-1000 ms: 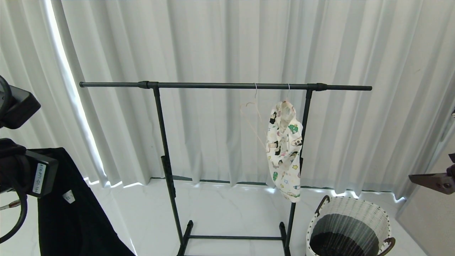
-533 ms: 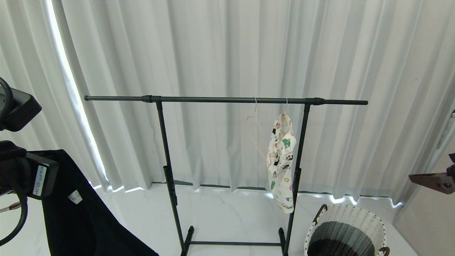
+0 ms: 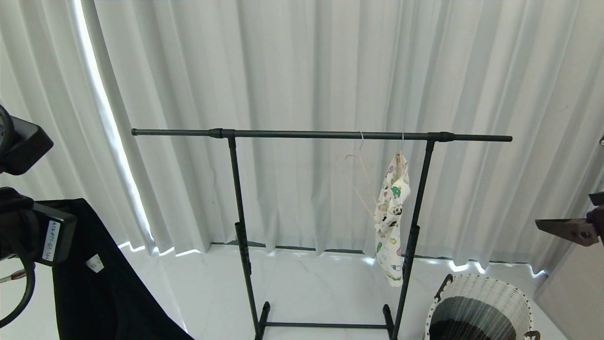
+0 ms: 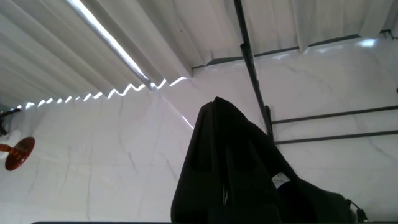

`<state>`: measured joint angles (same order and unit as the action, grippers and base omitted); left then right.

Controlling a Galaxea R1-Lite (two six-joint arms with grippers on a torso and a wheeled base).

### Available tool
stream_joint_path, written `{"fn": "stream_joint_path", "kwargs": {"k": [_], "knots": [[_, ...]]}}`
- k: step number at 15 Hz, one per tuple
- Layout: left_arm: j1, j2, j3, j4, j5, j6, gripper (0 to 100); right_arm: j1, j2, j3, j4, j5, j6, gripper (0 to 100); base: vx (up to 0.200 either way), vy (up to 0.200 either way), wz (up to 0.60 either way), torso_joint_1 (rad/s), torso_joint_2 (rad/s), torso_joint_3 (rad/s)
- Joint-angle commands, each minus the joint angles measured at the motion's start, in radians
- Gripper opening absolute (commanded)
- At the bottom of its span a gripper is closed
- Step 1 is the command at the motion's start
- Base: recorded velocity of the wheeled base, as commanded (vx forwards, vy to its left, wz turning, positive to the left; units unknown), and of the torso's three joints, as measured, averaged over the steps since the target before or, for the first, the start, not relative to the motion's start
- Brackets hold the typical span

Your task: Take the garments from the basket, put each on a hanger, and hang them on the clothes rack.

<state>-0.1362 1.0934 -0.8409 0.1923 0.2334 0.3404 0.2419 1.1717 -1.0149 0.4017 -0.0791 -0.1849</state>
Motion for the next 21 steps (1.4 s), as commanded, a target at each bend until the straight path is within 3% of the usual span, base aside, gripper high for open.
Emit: {"fn": "stream_joint_path", "kwargs": {"k": [1, 6, 21], "knots": [[-0.029, -0.018, 0.006, -0.001, 0.0, 0.0, 0, 0.0, 0.006, 0.038, -0.041, 0.015, 0.016, 100, 0.0, 0.0, 0.0, 0.0, 0.0, 0.0], [-0.103, -0.052, 0.045, -0.001, 0.001, 0.002, 0, 0.007, 0.008, 0.059, -0.142, 0.208, 0.028, 100, 0.16, 0.0, 0.0, 0.002, 0.0, 0.001], [-0.105, -0.06, 0.045, -0.001, 0.001, 0.002, 0, 0.03, 0.016, 0.078, -0.175, 0.233, 0.035, 100, 0.2, 0.0, 0.0, 0.001, 0.0, 0.003]]}}
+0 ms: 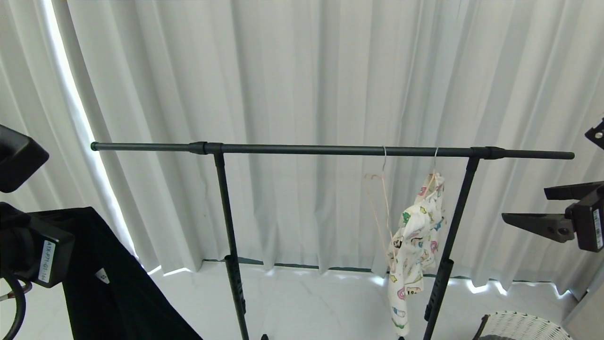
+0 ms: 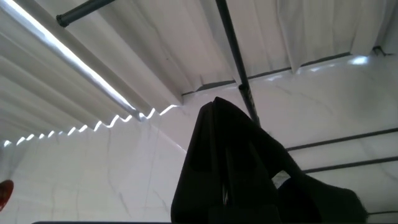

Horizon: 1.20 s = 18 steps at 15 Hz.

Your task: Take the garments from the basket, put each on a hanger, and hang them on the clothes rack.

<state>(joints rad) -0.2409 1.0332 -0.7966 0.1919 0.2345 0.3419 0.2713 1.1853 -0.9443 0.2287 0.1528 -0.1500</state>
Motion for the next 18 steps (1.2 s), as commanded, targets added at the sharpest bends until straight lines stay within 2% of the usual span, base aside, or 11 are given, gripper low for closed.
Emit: {"fn": "stream_joint_path", "kwargs": {"k": [1, 4, 8, 9, 10, 12, 13, 15, 18], "knots": [[0.0, 0.002, 0.0, 0.0, 0.0, 0.0, 0, 0.0, 0.002, 0.018, -0.019, 0.001, 0.0, 100, 0.2, 0.0, 0.0, 0.002, 0.0, 0.002], [0.0, 0.002, 0.0, 0.0, 0.0, -0.001, 0, 0.0, 0.004, 0.036, -0.045, 0.001, 0.001, 100, 0.067, 0.0, 0.0, 0.001, 0.0, -0.002], [-0.006, -0.002, 0.01, 0.0, 0.0, -0.003, 0, 0.032, 0.077, 0.036, -0.216, -0.022, 0.222, 100, 0.0, 0.0, 0.0, 0.0, 0.0, 0.0], [-0.006, -0.005, 0.011, 0.0, 0.0, -0.003, 0, 0.068, 0.088, 0.035, -0.235, -0.042, 0.262, 100, 0.0, 0.0, 0.0, 0.0, 0.0, 0.0], [-0.008, -0.007, 0.02, 0.0, 0.0, -0.003, 0, 0.197, 0.111, 0.033, -0.244, -0.121, 0.325, 100, 0.0, 0.0, 0.0, 0.0, 0.0, 0.0], [-0.008, -0.013, 0.028, 0.0, 0.0, -0.001, 0, 0.352, 0.194, 0.032, -0.264, -0.237, 0.385, 100, 0.0, 0.0, 0.0, 0.0, 0.0, 0.0], [-0.006, -0.015, 0.028, 0.0, 0.0, -0.001, 0, 0.393, 0.25, 0.032, -0.312, -0.279, 0.409, 100, 0.0, 0.0, 0.0, 0.0, 0.0, 0.0], [-0.006, -0.027, 0.031, 0.0, 0.002, 0.0, 0, 0.408, 0.366, 0.028, -0.419, -0.312, 0.438, 100, 0.0, 0.0, 0.0, 0.0, 0.0, 0.0], [-0.006, -0.045, 0.053, 0.0, 0.005, 0.0, 0, 0.407, 0.488, -0.033, -0.454, -0.314, 0.466, 100, 0.0, 0.0, 0.0, 0.0, 0.0, 0.0]]}}
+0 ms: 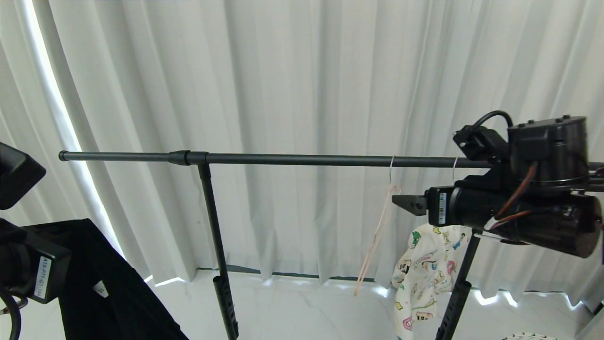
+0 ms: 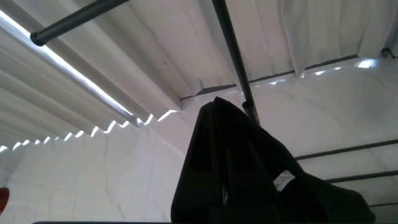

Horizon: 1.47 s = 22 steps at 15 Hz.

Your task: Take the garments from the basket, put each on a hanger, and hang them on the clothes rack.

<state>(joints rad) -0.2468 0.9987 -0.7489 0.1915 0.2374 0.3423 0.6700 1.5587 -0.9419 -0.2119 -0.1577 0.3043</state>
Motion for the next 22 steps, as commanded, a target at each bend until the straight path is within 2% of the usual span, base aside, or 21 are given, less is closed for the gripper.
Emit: {"fn": "stream_joint_path", "kwargs": {"k": [1, 3, 6, 15, 16, 19, 22], "knots": [[0.0, -0.012, 0.005, 0.0, 0.002, 0.0, 0, 0.01, 0.153, -0.063, -0.014, -0.006, 0.018, 100, 0.0, 0.0, 0.0, 0.0, 0.0, 0.0], [0.0, -0.012, 0.017, 0.0, 0.002, 0.0, 0, 0.01, 0.211, -0.107, -0.014, -0.013, 0.018, 100, 0.0, 0.0, 0.0, 0.0, 0.0, 0.0], [0.0, -0.012, 0.023, 0.0, 0.002, 0.0, 0, 0.01, 0.288, -0.13, -0.014, -0.068, 0.018, 100, 0.0, 0.0, 0.0, 0.0, 0.0, 0.0], [0.001, -0.026, 0.028, 0.0, 0.002, -0.009, 0, 0.008, 0.371, -0.159, -0.032, -0.076, 0.016, 100, 0.0, 0.0, 0.0, 0.0, 0.0, 0.0], [0.004, -0.04, 0.037, 0.0, 0.002, -0.009, 0, 0.003, 0.385, -0.159, -0.032, -0.085, 0.016, 100, 0.0, 0.0, 0.0, 0.0, 0.0, 0.0], [0.006, -0.072, 0.065, 0.0, 0.002, -0.008, 0, -0.026, 0.431, -0.158, -0.029, -0.177, 0.015, 100, 0.0, 0.0, 0.0, 0.0, 0.0, 0.0], [0.006, -0.078, 0.072, 0.0, 0.002, -0.009, 0, -0.044, 0.437, -0.156, -0.026, -0.186, 0.012, 100, 0.0, 0.0, 0.0, 0.0, 0.0, 0.0]]}}
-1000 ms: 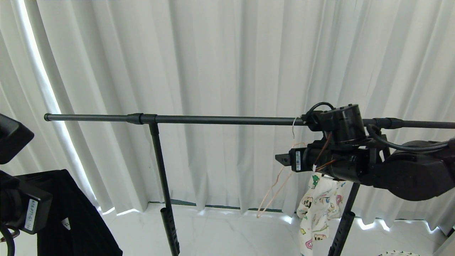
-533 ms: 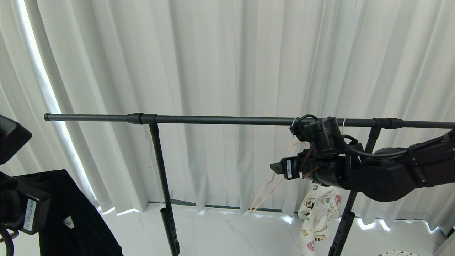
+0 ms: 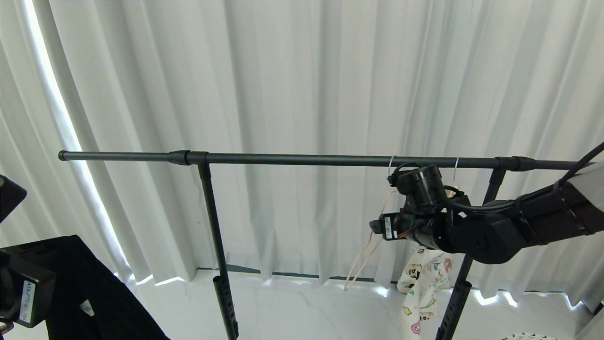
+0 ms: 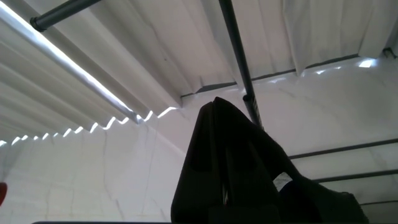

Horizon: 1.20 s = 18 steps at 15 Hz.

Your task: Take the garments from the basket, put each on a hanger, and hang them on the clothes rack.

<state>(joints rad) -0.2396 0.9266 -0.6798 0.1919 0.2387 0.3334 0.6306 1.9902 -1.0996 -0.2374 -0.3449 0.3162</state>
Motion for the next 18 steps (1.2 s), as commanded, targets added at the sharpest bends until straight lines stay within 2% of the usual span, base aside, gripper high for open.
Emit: {"fn": "stream_joint_path", "kwargs": {"k": [1, 7, 13, 18], "knots": [[0.0, -0.005, 0.011, 0.0, -0.001, -0.001, 0, -0.012, 0.004, 0.004, 0.012, -0.005, -0.002, 100, 0.0, 0.0, 0.0, 0.0, 0.0, 0.0], [0.0, -0.026, 0.042, 0.0, -0.001, -0.02, 0, -0.032, -0.044, 0.001, 0.06, -0.019, -0.043, 100, 0.0, 0.0, 0.0, 0.0, 0.0, 0.0], [0.0, -0.041, 0.052, 0.0, -0.001, -0.019, 0, -0.032, -0.018, 0.0, 0.087, -0.016, -0.045, 100, 0.0, 0.0, 0.0, 0.0, 0.0, 0.0], [0.002, -0.057, 0.048, 0.0, 0.001, -0.011, 0, -0.046, 0.039, 0.0, 0.078, 0.084, -0.051, 100, 0.0, 0.0, 0.0, 0.0, 0.0, 0.0]]}}
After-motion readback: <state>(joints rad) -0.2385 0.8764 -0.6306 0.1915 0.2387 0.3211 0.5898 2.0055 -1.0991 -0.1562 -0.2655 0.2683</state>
